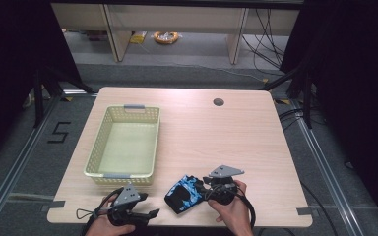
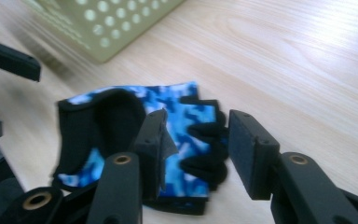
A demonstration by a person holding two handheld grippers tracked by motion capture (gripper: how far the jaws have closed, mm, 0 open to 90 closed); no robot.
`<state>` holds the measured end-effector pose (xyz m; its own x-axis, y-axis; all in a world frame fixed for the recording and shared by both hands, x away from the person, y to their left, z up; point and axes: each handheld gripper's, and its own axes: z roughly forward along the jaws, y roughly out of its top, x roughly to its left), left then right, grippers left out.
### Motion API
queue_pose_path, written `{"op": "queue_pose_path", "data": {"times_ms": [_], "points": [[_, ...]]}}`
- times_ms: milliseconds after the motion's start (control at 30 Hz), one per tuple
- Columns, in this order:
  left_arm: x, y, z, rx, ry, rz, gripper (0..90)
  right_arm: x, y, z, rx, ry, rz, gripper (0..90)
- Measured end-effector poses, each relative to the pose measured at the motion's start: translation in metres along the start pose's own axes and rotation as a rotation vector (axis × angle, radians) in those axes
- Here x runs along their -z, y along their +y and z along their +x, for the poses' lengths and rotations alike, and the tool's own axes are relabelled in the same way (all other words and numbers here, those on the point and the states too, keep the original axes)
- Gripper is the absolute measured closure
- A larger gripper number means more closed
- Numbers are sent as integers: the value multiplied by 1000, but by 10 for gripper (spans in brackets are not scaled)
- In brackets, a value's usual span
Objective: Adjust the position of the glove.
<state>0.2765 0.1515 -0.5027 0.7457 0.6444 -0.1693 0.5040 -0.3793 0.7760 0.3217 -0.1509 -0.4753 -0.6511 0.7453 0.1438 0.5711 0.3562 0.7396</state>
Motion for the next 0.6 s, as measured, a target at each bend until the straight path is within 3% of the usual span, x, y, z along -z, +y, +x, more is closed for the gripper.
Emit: {"op": "queue_pose_path", "data": {"times_ms": [33, 133, 200, 233, 267, 300, 333, 467, 500, 533, 600], "points": [[-2, 3, 0, -26, -13, -5, 340, 0, 0, -3, 13, -10, 2, 599], [-7, 8, 0, -60, -21, 8, 386, -3, -1, -7, -11, 6, 41, 630], [-9, 10, 1, -64, -12, 11, 406, -6, -3, -7, -2, 10, 56, 644], [-13, 11, -1, -31, -24, -10, 406, -6, -3, -7, -2, 10, 56, 644], [-16, 15, 1, -78, -16, -1, 430, -9, -4, -7, -7, 25, 63, 648], [-20, 16, -1, -54, -23, -19, 433, -9, -4, -8, -9, 24, 80, 648], [-21, 19, -1, -78, -24, -8, 440, -12, -5, -8, -12, 42, 87, 655], [-28, 22, -4, -88, -32, -4, 495, -21, -7, -10, -18, 47, 116, 670], [-34, 23, -5, -97, -46, 4, 525, -28, -10, -12, -28, 60, 137, 707], [-36, 24, -6, -104, -44, 23, 548, -29, -11, -13, -41, 75, 125, 753], [-38, 25, -5, -138, -59, 39, 642, -26, -11, -14, -23, 64, 118, 863]]}}
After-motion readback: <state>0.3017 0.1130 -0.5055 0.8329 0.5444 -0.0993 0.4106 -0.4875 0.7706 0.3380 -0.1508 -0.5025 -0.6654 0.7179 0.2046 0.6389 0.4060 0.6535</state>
